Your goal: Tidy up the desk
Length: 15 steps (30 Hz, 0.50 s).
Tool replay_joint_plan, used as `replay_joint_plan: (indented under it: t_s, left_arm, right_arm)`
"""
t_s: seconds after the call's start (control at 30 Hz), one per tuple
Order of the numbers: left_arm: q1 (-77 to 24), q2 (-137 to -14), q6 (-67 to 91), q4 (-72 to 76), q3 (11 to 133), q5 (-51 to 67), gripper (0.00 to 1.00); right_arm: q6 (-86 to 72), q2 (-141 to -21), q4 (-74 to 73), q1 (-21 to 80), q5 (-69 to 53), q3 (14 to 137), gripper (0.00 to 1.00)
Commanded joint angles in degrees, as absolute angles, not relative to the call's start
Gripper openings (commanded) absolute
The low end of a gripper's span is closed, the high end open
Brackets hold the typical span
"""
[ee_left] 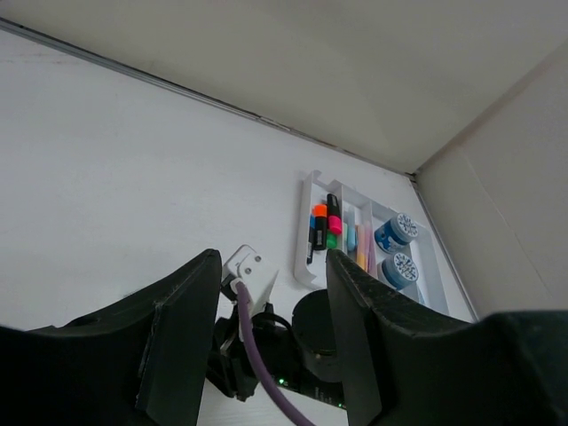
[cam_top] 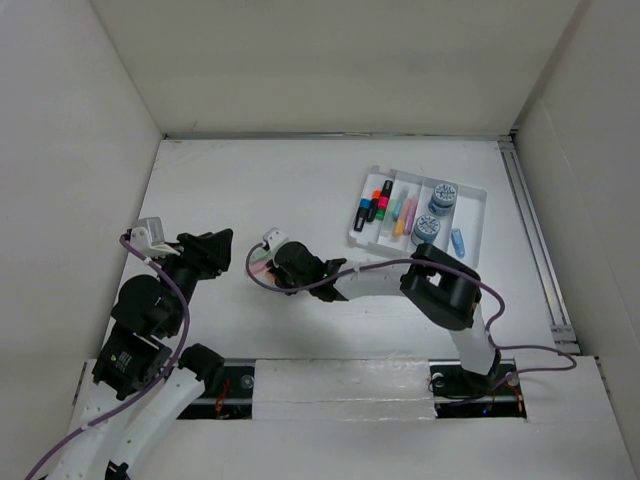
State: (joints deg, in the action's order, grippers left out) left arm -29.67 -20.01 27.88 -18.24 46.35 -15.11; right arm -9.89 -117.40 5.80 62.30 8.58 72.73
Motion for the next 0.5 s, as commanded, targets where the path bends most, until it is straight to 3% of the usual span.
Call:
replay_joint_plan:
  t_s: [0.0, 0.03, 0.1, 0.33, 0.47]
  left_arm:
    - [-29.8, -19.5, 27.3, -16.1, 46.0, -15.0, 0.47]
    - [-29.8, -19.4, 27.3, -16.1, 46.0, -14.9, 0.47]
    - [-29.8, -19.4, 27.3, -16.1, 46.0, -15.0, 0.47]
    - [-29.8, -19.2, 27.3, -16.1, 46.0, -14.9, 0.47]
    - [-29.8, -18.7, 27.4, -16.1, 46.0, -14.9, 0.47]
  right_arm:
    - [-9.9, -119.2, 2.7, 64.2, 12.6, 75.2, 0.18]
    - [-10.3, -118.3, 1.8, 64.2, 12.8, 74.9, 0.08]
    - [-10.5, -117.3, 2.1, 64.2, 13.2, 74.2, 0.01]
    - [-13.3, -101.0, 5.6, 61.9, 15.9, 62.4, 0.00]
    - [-18.5, -88.9, 9.7, 51.2, 14.7, 53.0, 0.00]
